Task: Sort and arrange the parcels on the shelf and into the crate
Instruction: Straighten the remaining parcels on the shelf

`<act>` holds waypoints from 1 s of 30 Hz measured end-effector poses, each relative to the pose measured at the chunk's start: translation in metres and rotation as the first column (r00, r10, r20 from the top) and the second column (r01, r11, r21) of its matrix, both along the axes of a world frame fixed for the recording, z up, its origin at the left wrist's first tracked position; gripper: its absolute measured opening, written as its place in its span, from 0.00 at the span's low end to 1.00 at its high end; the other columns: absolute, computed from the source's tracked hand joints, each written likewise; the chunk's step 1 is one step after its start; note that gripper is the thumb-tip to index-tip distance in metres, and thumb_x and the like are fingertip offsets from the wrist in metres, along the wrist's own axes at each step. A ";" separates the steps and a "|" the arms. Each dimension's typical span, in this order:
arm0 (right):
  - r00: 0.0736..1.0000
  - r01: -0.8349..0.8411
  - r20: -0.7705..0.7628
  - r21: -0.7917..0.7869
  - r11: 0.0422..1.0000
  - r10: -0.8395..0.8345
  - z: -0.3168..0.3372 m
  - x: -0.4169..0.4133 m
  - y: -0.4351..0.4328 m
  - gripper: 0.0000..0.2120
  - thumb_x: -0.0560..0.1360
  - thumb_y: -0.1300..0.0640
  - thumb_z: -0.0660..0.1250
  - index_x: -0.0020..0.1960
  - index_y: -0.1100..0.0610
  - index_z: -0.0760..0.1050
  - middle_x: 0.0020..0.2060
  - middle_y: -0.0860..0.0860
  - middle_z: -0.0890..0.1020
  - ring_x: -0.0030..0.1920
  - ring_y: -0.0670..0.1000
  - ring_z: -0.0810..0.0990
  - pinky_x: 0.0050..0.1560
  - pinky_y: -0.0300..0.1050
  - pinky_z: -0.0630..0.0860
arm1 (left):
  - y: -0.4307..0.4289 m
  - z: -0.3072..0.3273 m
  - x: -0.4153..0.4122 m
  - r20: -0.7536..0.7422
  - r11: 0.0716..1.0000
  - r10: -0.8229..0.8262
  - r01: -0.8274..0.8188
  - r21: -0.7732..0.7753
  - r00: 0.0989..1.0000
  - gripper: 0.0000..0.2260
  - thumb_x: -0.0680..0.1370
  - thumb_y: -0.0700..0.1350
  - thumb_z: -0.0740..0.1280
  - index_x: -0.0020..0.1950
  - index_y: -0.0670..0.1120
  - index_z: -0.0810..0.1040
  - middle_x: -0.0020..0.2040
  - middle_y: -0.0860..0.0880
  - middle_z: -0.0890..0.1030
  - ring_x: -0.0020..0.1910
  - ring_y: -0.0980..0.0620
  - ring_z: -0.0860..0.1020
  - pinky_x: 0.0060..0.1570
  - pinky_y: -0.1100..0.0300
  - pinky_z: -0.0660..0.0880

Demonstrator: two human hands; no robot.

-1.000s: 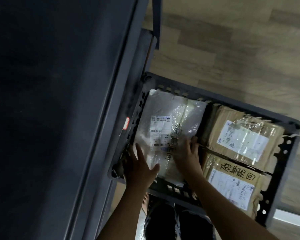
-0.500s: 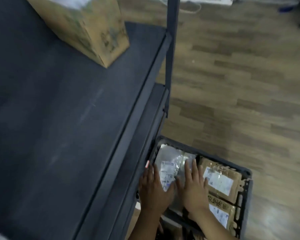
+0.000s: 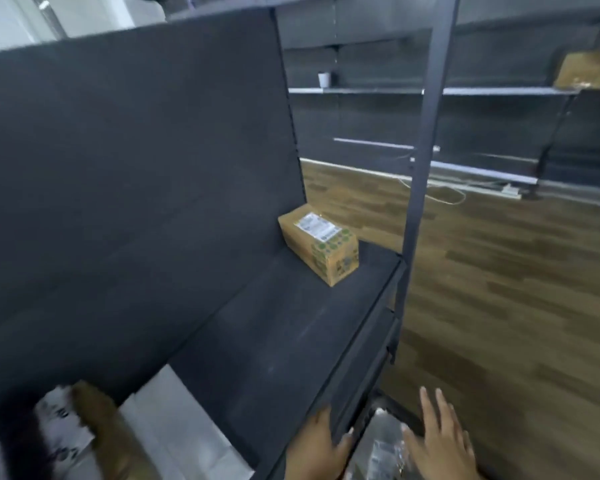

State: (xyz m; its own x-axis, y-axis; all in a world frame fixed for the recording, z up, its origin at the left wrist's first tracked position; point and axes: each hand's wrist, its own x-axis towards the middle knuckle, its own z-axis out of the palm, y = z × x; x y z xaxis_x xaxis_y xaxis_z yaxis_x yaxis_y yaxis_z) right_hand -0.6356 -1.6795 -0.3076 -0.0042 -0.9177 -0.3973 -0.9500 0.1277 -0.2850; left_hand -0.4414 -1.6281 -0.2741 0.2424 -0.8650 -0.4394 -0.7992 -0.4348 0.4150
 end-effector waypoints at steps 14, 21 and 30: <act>0.972 -0.090 0.213 -0.048 0.995 0.098 0.099 0.005 -0.039 0.49 0.68 0.24 0.50 0.76 0.47 0.34 0.77 0.47 0.41 0.77 0.54 0.44 0.73 0.56 0.52 | -0.010 0.101 0.053 0.104 0.959 0.215 -0.190 -0.210 0.971 0.31 0.78 0.62 0.56 0.77 0.48 0.56 0.75 0.49 0.62 0.73 0.47 0.62 0.70 0.49 0.62; 0.974 -0.019 0.222 -0.089 0.996 0.038 0.095 0.019 -0.062 0.57 0.62 0.21 0.56 0.76 0.49 0.33 0.78 0.49 0.42 0.77 0.55 0.41 0.74 0.57 0.47 | -0.031 0.097 0.064 0.043 0.935 0.262 -0.243 -0.258 0.964 0.31 0.78 0.62 0.57 0.76 0.48 0.57 0.75 0.49 0.62 0.73 0.46 0.61 0.70 0.50 0.61; 0.949 0.058 0.313 -0.086 0.995 -0.028 0.082 0.077 -0.111 0.61 0.61 0.25 0.65 0.75 0.48 0.31 0.78 0.51 0.45 0.77 0.55 0.45 0.74 0.55 0.52 | -0.111 0.086 0.103 -0.035 0.933 0.256 -0.257 -0.253 0.966 0.36 0.76 0.65 0.59 0.78 0.47 0.54 0.77 0.48 0.59 0.75 0.48 0.59 0.72 0.50 0.58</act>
State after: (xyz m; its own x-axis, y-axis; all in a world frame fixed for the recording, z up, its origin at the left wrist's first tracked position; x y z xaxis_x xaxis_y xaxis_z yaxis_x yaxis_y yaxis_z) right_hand -0.5590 -1.7902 -0.2254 0.0653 -0.9523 -0.2981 -0.8065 0.1255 -0.5778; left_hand -0.3389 -1.7389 -0.1886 0.4701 -0.8561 -0.2147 -0.6736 -0.5052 0.5395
